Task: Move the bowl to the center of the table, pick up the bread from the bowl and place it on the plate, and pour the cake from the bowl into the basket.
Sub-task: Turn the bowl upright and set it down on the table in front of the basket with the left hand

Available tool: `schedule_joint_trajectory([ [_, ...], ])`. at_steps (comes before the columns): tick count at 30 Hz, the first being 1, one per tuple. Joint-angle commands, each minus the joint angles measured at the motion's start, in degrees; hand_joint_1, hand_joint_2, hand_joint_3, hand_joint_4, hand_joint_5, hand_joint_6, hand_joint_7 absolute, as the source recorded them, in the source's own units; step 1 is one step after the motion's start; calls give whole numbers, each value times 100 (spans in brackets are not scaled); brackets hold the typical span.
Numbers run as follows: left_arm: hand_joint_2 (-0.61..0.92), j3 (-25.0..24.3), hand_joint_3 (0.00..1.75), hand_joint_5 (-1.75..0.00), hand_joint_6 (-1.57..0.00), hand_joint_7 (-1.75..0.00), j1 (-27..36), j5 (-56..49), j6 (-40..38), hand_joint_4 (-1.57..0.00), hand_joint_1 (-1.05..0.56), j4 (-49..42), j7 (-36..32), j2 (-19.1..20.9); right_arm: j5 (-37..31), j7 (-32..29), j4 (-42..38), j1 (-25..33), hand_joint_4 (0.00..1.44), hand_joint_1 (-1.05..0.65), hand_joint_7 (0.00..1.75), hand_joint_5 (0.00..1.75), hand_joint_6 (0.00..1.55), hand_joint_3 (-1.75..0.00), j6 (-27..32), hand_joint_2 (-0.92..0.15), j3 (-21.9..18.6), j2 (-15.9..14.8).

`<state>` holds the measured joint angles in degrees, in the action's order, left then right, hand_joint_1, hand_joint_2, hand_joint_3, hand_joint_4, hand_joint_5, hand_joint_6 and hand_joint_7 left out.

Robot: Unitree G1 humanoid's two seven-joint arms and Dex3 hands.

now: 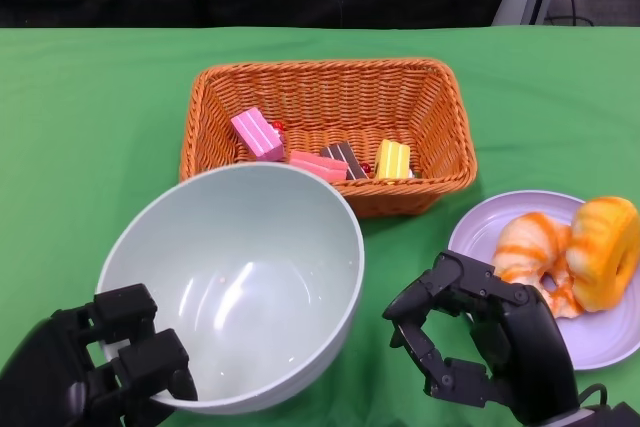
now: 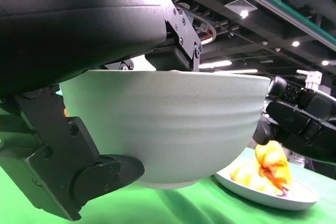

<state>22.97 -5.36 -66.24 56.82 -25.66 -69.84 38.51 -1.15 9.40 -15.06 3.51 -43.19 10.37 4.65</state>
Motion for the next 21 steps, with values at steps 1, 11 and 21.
schedule_joint_trajectory([
  [1, 35, 75, 113, -153, -69, -160, 50, -37, -71, -82, 10, -13, -117, 115, 19, -62, 96, 73, 80, -15, 116, 140, 77, -93, -13, -53, 10, 19],
  [11, 64, 304, 44, -165, -65, -164, -33, -80, -562, -74, 6, -52, 48, -7, -167, -179, 454, 271, 81, -21, 118, 140, 78, -86, 166, -55, 98, 14],
  [21, 50, 498, 76, -175, -61, -172, -320, 159, -888, -70, 5, -46, 686, -451, -186, -282, 761, 491, 82, -20, 116, 139, 79, -89, 156, -53, 210, 62],
])
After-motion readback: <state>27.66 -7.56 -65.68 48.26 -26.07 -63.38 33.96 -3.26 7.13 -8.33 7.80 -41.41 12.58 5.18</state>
